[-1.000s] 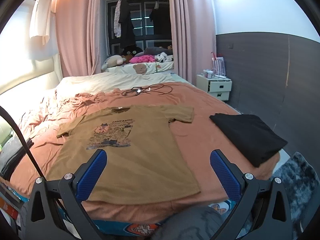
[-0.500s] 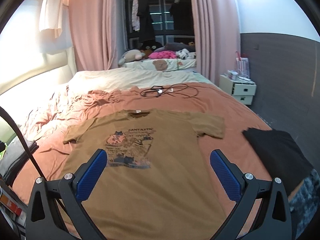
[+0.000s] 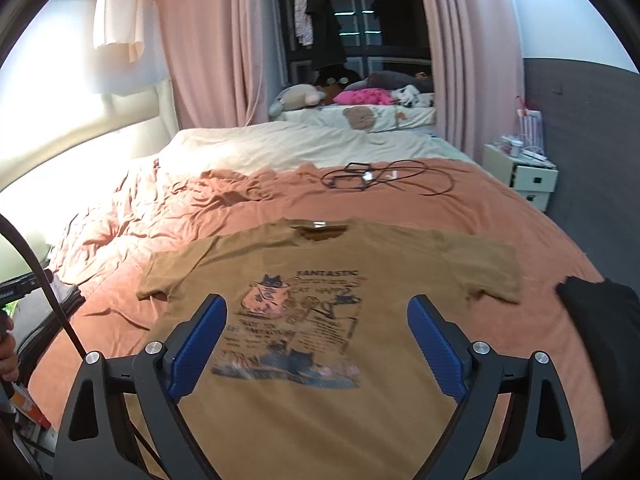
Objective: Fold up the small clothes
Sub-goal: 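Move both tools down toward the olive T-shirt's sleeve and side edge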
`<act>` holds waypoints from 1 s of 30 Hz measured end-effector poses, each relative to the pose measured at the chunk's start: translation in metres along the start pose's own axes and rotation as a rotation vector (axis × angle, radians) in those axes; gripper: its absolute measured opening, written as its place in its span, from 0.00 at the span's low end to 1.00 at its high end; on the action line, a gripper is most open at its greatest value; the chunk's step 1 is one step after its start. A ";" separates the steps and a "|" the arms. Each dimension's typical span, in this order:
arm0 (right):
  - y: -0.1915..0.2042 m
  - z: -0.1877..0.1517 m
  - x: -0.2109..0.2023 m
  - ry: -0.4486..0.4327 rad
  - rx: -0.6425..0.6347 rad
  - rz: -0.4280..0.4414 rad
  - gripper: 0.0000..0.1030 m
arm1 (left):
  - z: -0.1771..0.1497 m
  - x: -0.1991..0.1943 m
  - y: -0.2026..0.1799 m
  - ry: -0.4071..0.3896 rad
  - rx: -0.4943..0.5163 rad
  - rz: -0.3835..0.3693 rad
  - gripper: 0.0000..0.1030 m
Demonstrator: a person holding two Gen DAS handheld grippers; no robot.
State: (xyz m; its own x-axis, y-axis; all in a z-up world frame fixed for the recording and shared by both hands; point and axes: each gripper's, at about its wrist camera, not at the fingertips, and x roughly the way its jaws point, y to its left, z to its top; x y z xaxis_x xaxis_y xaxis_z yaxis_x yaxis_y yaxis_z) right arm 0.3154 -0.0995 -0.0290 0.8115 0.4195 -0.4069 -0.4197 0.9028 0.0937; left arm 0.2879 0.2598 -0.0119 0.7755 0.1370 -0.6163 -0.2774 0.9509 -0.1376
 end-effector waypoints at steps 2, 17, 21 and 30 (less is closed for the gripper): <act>0.003 0.007 0.013 0.012 -0.010 0.011 0.89 | 0.008 0.018 0.009 0.027 -0.012 0.001 0.74; -0.002 0.047 0.126 0.180 -0.023 0.135 0.61 | 0.047 0.153 0.060 0.209 -0.110 -0.031 0.51; -0.001 0.057 0.151 0.217 -0.018 0.160 0.55 | 0.050 0.179 0.069 0.251 -0.127 -0.026 0.49; 0.008 0.072 0.199 0.266 0.039 0.197 0.40 | 0.049 0.231 0.085 0.323 -0.190 -0.019 0.45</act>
State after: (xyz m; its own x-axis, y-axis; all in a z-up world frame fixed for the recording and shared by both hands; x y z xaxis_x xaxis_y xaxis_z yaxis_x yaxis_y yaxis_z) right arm 0.5026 -0.0020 -0.0441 0.5795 0.5517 -0.5998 -0.5378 0.8119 0.2271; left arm 0.4710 0.3857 -0.1278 0.5710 -0.0041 -0.8210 -0.3879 0.8800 -0.2741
